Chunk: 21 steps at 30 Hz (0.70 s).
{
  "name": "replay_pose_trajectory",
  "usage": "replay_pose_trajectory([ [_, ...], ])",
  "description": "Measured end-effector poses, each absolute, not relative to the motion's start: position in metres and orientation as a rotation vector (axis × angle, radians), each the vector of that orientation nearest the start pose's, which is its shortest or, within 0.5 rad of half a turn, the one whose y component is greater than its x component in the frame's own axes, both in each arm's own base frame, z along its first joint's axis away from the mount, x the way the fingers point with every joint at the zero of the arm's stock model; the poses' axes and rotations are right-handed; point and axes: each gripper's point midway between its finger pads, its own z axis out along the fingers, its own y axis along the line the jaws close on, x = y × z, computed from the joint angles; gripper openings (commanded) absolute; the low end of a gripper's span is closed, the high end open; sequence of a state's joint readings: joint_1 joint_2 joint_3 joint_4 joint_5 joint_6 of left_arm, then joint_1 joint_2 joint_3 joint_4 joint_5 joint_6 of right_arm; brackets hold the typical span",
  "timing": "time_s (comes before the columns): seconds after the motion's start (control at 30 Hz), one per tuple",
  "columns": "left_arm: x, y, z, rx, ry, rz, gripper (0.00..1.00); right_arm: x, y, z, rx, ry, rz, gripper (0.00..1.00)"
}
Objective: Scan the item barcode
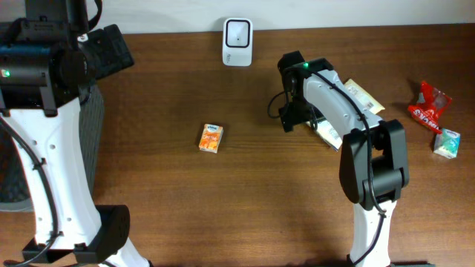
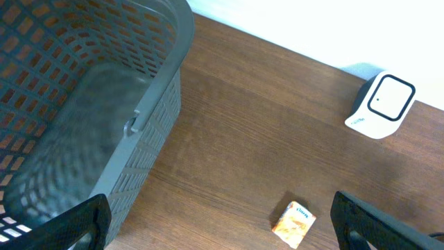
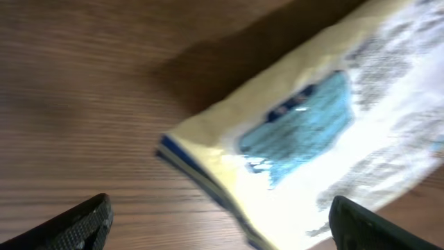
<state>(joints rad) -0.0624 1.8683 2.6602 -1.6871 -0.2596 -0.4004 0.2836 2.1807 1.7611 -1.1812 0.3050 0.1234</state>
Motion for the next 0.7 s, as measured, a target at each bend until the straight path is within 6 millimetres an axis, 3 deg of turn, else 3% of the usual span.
replay_pose_trajectory([
  [0.1, 0.379, 0.021, 0.395, -0.518, 2.373, 0.113, 0.99, 0.413, 0.056, 0.046, -0.257, 3.039, -0.551, 0.99],
  [0.27, 0.379, 0.021, 0.395, -0.518, 2.373, 0.113, 0.99, 0.418, 0.045, 0.018, -0.301, 2.993, -0.573, 0.99],
  [0.37, 0.379, 0.021, 0.395, -0.518, 2.372, 0.113, 0.99, 0.432, 0.039, 0.019, -0.294, 2.915, -0.585, 0.99],
  [0.4, 0.379, 0.021, 0.395, -0.518, 2.372, 0.113, 0.99, 0.435, 0.035, 0.019, -0.281, 2.894, -0.59, 0.95],
  [0.47, 0.379, 0.021, 0.395, -0.518, 2.373, 0.113, 0.99, 0.441, 0.024, 0.019, -0.244, 2.873, -0.593, 0.56],
  [0.53, 0.379, 0.021, 0.395, -0.518, 2.373, 0.113, 0.99, 0.443, 0.018, 0.016, -0.229, 2.87, -0.584, 0.29],
  [0.57, 0.379, 0.021, 0.395, -0.518, 2.372, 0.112, 0.99, 0.44, 0.014, 0.013, -0.215, 2.885, -0.568, 0.04],
  [0.7, 0.379, 0.021, 0.395, -0.518, 2.373, 0.113, 0.99, 0.429, 0.006, 0.005, -0.156, 2.945, -0.513, 0.04],
])
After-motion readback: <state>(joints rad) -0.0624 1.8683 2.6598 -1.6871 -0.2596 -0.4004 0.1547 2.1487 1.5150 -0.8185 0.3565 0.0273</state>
